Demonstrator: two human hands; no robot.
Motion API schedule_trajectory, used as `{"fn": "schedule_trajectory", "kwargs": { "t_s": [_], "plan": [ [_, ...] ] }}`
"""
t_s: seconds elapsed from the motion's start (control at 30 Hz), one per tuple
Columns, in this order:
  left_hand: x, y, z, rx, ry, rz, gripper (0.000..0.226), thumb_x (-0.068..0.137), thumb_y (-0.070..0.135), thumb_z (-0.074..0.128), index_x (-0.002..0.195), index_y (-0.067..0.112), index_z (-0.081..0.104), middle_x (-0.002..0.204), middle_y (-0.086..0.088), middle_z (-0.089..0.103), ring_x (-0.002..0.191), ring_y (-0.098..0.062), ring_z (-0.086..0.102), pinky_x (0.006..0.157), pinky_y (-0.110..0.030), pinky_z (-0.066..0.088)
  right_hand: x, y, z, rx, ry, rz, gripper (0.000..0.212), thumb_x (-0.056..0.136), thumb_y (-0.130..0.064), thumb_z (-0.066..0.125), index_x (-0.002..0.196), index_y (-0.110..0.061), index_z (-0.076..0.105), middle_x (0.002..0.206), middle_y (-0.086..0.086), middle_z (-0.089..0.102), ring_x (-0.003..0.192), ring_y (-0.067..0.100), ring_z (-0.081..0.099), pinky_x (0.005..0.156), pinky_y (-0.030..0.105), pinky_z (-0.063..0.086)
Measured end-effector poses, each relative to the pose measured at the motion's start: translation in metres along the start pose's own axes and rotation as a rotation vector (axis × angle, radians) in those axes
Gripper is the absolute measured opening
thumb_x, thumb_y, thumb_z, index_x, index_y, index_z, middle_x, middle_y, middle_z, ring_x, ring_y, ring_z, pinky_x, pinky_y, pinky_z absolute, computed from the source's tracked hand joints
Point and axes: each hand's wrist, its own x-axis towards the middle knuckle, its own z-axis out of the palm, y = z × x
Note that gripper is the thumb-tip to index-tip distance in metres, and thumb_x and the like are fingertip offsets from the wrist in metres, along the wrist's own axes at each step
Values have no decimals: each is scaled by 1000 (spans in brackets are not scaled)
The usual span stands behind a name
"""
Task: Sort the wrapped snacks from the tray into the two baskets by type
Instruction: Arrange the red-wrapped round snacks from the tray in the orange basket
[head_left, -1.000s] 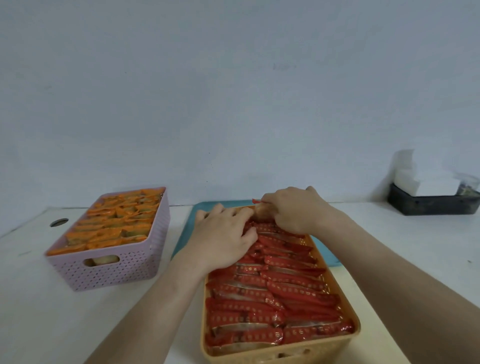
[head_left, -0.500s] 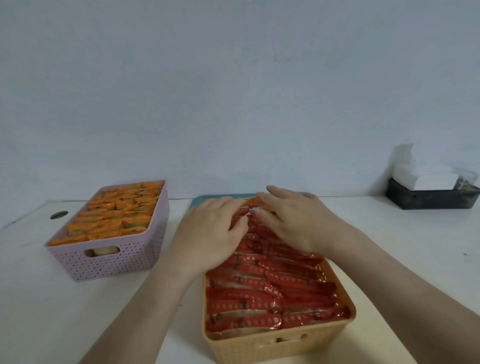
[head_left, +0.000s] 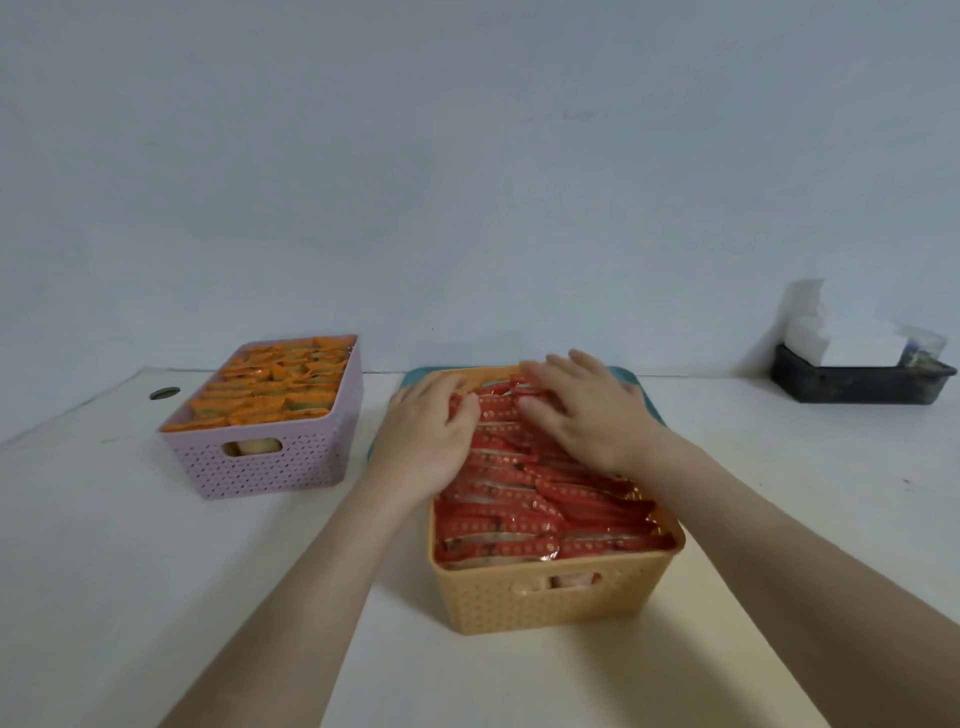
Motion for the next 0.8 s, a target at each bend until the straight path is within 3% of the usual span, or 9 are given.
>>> {"fn": "schedule_trajectory", "kwargs": {
  "t_s": [0.1, 0.23, 0.33, 0.47, 0.57, 0.67, 0.8],
  "plan": [
    [-28, -1, -10, -480, -66, -206, 28, 97, 31, 49, 125, 31, 48, 121, 10, 57, 106, -8, 57, 94, -34, 45, -15, -1, -19, 184, 97, 99, 55, 98, -42, 42, 148, -22, 31, 152, 7, 37, 140, 27, 31, 111, 38, 25],
    [-71, -5, -7, -793, -166, -299, 27, 96, 25, 53, 120, 37, 52, 112, 11, 69, 97, -6, 67, 85, -36, 51, -46, 2, -36, 385, -176, 348, 47, 99, -37, 42, 140, -15, 37, 122, 7, 61, 105, 24, 62, 84, 34, 51],
    [-89, 2, 1, -902, -96, -321, 35, 95, 13, 48, 115, 40, 57, 101, 11, 73, 94, -9, 69, 77, -32, 50, -66, 4, -37, 560, -305, 401, 29, 100, -28, 41, 124, -17, 55, 103, 3, 69, 88, 17, 68, 64, 29, 56],
    [-85, 15, 5, -1038, 29, -348, 47, 90, -3, 38, 93, 28, 73, 95, -2, 75, 88, -17, 69, 74, -34, 52, -72, 15, -31, 674, -214, 382, 29, 98, -21, 43, 109, -11, 67, 99, 9, 74, 89, 23, 71, 74, 33, 55],
    [-66, 24, 7, -1098, 15, -352, 45, 90, -1, 35, 99, 20, 73, 96, -7, 75, 85, -18, 68, 70, -31, 51, -69, 28, -32, 802, -106, 399, 30, 97, -24, 47, 102, -7, 71, 92, 8, 76, 86, 25, 70, 85, 37, 53],
    [-36, 34, 11, -1149, -19, -358, 37, 86, 3, 37, 99, 14, 70, 91, -7, 74, 77, -18, 67, 61, -27, 49, -59, 42, -35, 971, -18, 403, 35, 97, -24, 47, 104, 3, 68, 79, 6, 69, 74, 20, 60, 78, 32, 48],
    [2, 43, 27, -1157, -52, -380, 22, 82, 8, 41, 88, 14, 62, 83, -7, 68, 66, -17, 63, 61, -30, 47, -38, 60, -34, 1170, 128, 426, 31, 96, -17, 45, 103, 4, 68, 81, 10, 66, 81, 24, 56, 79, 34, 44]
  ]
}}
